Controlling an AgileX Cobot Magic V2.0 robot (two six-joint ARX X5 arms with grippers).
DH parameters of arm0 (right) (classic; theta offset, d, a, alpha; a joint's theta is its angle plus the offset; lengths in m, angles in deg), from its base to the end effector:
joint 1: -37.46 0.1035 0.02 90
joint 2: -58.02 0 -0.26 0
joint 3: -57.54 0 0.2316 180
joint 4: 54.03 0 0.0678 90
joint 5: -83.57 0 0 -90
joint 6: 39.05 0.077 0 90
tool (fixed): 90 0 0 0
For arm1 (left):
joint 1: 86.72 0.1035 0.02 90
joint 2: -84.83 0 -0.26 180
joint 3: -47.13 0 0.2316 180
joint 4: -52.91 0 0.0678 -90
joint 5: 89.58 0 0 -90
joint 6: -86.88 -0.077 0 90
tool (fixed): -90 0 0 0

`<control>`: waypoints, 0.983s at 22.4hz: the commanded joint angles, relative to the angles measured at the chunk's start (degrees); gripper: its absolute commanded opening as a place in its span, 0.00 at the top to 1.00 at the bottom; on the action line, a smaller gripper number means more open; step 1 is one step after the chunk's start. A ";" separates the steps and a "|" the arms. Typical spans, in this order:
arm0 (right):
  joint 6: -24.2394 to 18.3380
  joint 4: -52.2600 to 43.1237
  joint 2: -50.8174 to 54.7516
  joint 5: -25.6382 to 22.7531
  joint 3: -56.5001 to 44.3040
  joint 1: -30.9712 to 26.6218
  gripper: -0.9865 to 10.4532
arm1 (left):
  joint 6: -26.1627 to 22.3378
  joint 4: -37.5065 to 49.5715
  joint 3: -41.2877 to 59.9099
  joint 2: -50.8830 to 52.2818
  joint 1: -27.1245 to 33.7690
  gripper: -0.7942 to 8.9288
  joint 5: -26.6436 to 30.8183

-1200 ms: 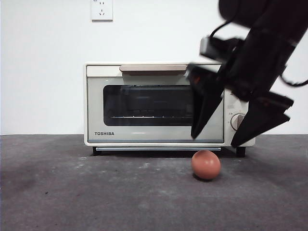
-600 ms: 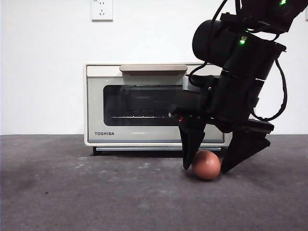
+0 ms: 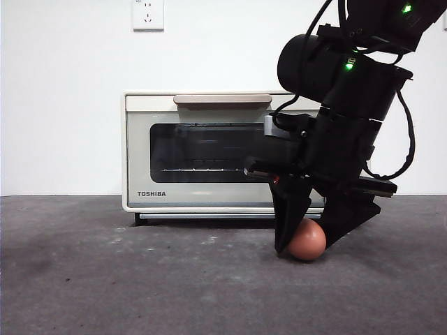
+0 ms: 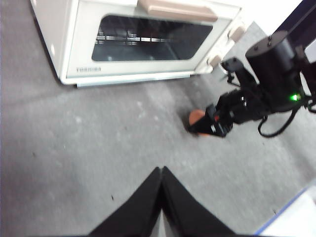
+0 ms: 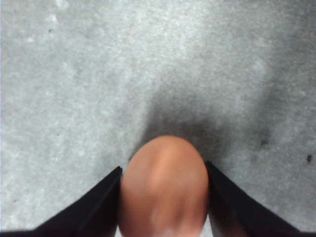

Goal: Eggoven

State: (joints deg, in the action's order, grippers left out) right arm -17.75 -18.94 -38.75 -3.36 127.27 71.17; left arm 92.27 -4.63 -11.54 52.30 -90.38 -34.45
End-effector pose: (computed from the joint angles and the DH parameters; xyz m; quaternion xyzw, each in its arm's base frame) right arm 0.2677 0.1836 0.1285 0.0162 0.5390 0.1736 0.8240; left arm 0.1174 -0.0516 0.2771 -0.1154 0.2753 -0.3050 0.9044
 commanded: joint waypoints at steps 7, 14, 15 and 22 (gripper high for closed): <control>-4.52 8.79 20.37 -0.02 0.92 1.05 0.91 | 4.68 20.79 -4.31 -13.86 -7.10 0.91 2.99; -5.68 15.06 38.51 -0.81 0.92 1.03 0.91 | 4.04 32.44 -14.78 -33.83 -15.96 0.91 9.68; -5.73 15.52 39.85 -0.94 0.92 1.03 0.91 | 3.69 32.70 -16.17 -35.82 -16.66 0.91 10.27; -5.77 18.56 47.30 -2.08 0.92 1.03 0.91 | 1.03 33.11 -26.16 -48.98 -19.80 0.91 11.96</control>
State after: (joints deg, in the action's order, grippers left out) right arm -22.75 -0.03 8.64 -5.17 127.27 71.76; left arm 94.85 27.85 -35.96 4.80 -109.92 -22.76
